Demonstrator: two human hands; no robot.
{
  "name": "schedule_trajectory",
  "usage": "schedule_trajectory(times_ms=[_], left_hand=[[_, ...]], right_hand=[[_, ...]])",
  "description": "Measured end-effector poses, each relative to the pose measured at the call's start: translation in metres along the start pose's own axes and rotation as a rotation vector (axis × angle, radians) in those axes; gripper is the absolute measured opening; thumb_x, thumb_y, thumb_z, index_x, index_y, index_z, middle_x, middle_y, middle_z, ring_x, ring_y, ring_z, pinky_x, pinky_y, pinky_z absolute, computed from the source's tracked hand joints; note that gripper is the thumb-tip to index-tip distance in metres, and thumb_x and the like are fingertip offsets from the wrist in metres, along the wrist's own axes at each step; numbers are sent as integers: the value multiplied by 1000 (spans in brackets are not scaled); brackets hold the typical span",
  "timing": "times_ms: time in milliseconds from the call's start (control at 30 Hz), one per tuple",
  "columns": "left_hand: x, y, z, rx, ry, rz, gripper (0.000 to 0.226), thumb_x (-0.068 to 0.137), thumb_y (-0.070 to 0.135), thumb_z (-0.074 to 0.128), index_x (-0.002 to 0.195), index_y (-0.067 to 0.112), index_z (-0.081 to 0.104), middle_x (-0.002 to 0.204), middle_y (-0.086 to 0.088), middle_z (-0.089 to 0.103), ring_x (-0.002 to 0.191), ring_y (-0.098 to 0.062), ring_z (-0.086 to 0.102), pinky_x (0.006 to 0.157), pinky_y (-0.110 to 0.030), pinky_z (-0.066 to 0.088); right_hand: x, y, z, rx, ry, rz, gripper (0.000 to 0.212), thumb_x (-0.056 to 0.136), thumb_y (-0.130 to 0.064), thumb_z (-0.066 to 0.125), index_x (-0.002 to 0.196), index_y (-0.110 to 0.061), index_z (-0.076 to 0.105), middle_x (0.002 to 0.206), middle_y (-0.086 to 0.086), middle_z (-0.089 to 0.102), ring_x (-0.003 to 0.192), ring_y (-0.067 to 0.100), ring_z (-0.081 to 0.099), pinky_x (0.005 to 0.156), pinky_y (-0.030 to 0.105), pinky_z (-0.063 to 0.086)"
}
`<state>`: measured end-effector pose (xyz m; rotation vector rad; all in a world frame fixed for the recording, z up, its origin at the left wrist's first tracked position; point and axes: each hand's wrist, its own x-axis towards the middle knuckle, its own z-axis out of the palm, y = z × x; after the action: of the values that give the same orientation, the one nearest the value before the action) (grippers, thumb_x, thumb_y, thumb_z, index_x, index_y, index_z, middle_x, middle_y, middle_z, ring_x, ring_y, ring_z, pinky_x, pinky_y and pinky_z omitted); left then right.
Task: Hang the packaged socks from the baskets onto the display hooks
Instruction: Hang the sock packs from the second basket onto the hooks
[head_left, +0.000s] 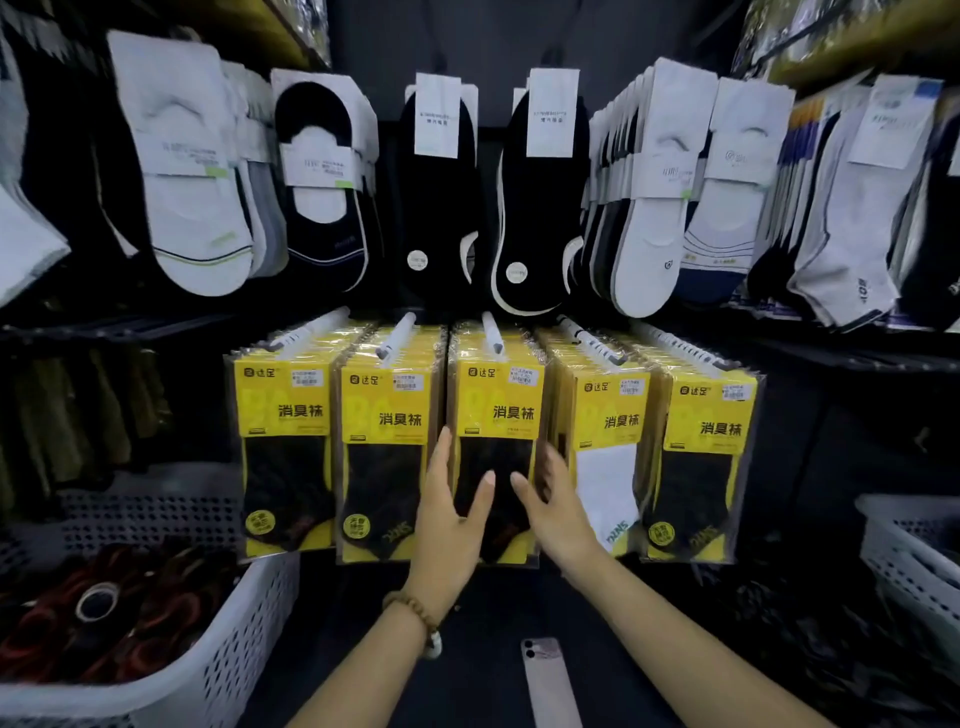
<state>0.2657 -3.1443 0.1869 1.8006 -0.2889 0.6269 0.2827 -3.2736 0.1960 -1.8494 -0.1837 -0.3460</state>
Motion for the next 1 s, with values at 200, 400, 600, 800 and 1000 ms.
schedule_trajectory(times_ms=[200, 400, 600, 800, 1000], left_hand=[[27, 18, -58, 100, 318, 49, 52, 94, 42, 44, 142, 26, 32, 131, 7, 41, 123, -5, 39, 98, -17, 31], [49, -11, -91, 176, 199, -176, 68, 96, 43, 40, 151, 21, 9, 158, -1, 5, 145, -18, 6, 114, -37, 15], [55, -25, -93, 195, 95, -178, 61, 97, 41, 38, 151, 21, 17, 153, -4, 24, 138, -18, 26, 103, -26, 27], [59, -32, -92, 161, 121, -143, 60, 96, 39, 43, 150, 21, 22, 147, -4, 28, 132, -14, 32, 98, -19, 26], [39, -63, -94, 67, 214, -192, 60, 87, 35, 62, 142, 20, 41, 138, 0, 48, 128, -18, 46, 106, -37, 41]], right_hand=[[-8, -41, 1, -203, 128, -239, 67, 97, -28, 50, 152, -17, 12, 158, -8, 13, 144, 5, 10, 116, 20, 11], [-5, -54, 37, -149, -73, -249, 59, 99, -35, 43, 151, -28, 16, 158, -12, 14, 144, 2, 10, 116, 23, 13], [14, -57, 85, 17, -207, -74, 67, 99, -42, 37, 152, -30, -3, 160, -12, -2, 147, 9, 3, 113, 24, 11], [29, -54, 101, 108, -138, -47, 62, 100, -40, 33, 153, -27, 3, 158, -10, 12, 142, 4, 13, 117, 27, 15], [9, -2, 117, 105, -149, 127, 60, 98, -44, 38, 151, -26, 16, 153, -7, 31, 140, 14, 29, 108, 25, 25]])
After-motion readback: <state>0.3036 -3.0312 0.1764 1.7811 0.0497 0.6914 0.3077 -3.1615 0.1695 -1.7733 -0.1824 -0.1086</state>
